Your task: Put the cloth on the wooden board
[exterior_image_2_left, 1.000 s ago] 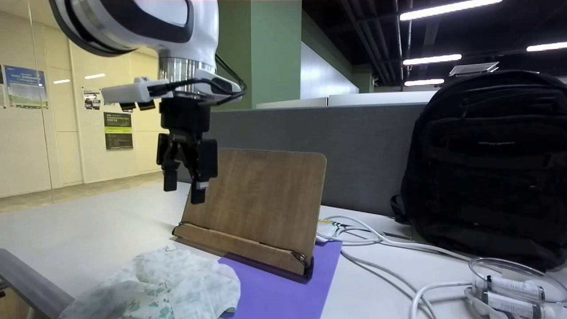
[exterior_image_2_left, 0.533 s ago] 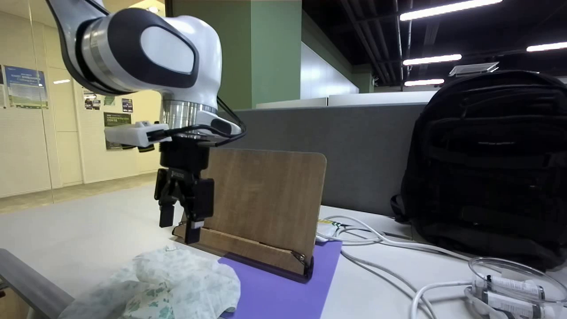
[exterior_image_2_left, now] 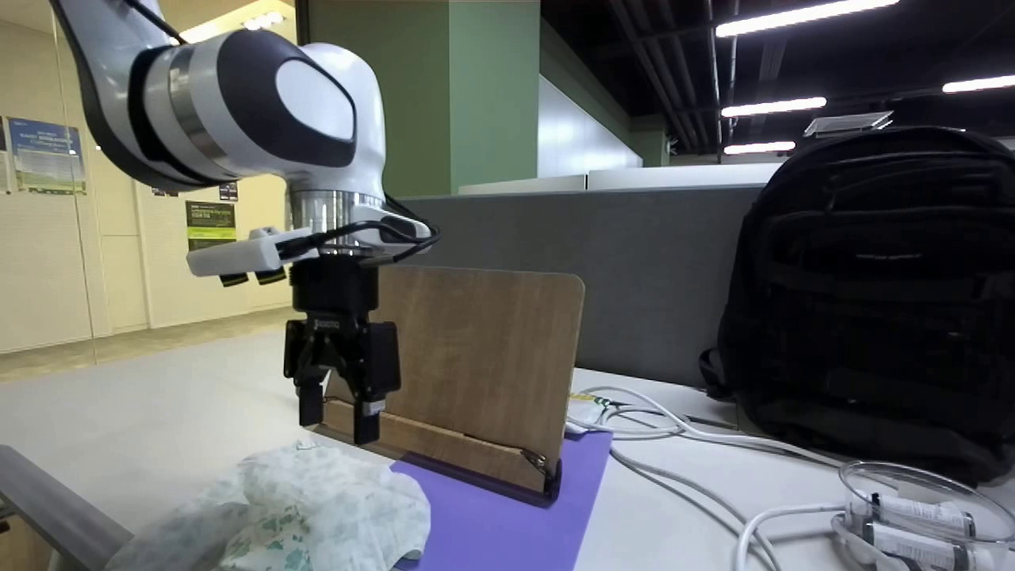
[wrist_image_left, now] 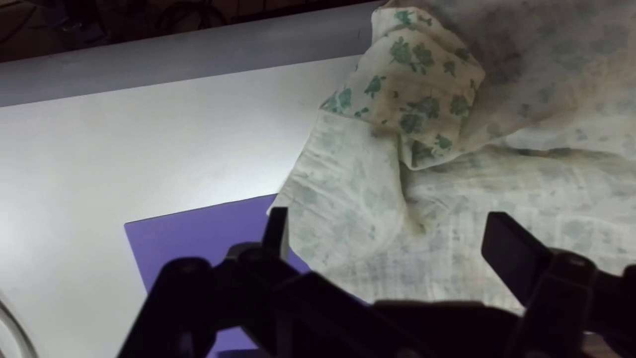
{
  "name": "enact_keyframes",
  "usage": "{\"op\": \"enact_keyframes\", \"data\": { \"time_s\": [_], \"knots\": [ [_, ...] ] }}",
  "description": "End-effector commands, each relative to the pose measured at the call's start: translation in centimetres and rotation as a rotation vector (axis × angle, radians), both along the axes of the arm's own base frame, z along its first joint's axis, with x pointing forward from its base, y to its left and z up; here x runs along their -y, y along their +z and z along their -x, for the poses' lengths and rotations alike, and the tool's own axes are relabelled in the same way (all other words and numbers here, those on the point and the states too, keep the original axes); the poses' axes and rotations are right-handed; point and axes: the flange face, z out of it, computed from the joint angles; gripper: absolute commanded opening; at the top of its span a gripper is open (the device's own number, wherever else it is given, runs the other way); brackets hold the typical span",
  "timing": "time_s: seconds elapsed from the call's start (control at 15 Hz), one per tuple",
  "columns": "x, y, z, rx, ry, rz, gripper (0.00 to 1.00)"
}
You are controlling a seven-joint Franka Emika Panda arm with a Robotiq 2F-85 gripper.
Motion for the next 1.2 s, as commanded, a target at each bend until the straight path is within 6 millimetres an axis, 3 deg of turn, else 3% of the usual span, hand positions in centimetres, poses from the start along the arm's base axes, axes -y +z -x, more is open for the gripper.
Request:
{"op": "enact_keyframes", "data": {
  "time_s": [0.0, 0.73, 0.8, 0.87, 1.13],
  "knots": [
    [-0.1, -1.4, 0.1, 0.017, -0.018, 0.053, 1.00],
    [-0.3, -8.5, 1.2, 0.025, -0.141, -0.033, 1.00],
    [-0.4, -8.9, 1.3, 0.028, -0.151, -0.043, 0.75],
    [-0.7, -9.2, 1.3, 0.033, -0.161, -0.053, 0.73],
    [-1.5, -9.2, 1.0, 0.056, -0.176, -0.090, 0.45]
  ]
}}
